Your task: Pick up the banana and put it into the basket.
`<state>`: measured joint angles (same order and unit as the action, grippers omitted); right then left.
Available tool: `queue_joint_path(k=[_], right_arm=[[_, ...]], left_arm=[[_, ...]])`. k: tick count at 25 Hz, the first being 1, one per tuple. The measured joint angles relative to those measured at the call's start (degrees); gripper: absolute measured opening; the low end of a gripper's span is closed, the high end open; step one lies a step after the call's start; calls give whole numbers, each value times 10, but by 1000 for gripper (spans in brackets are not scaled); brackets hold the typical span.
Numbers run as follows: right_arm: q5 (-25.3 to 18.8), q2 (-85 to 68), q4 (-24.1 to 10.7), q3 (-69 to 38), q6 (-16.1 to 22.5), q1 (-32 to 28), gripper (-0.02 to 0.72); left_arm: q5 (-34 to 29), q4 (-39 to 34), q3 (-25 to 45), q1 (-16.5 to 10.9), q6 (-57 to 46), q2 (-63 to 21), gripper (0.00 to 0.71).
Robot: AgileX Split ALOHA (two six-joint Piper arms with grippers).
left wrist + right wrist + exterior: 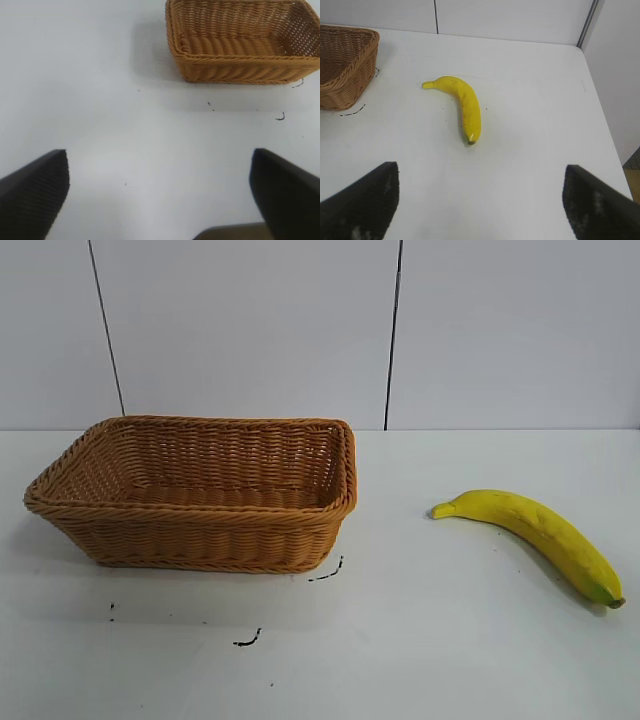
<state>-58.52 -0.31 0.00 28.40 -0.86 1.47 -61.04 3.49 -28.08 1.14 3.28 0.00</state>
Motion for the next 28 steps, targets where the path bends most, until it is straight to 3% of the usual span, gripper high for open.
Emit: queue_joint_path(k=[13,28], right_arm=[[-3,18,0,5,4,0,633],[5,512,-5,259,9,0,633]], left_arm=[[0,0,0,0,0,0,695],[0,0,0,0,0,0,695]])
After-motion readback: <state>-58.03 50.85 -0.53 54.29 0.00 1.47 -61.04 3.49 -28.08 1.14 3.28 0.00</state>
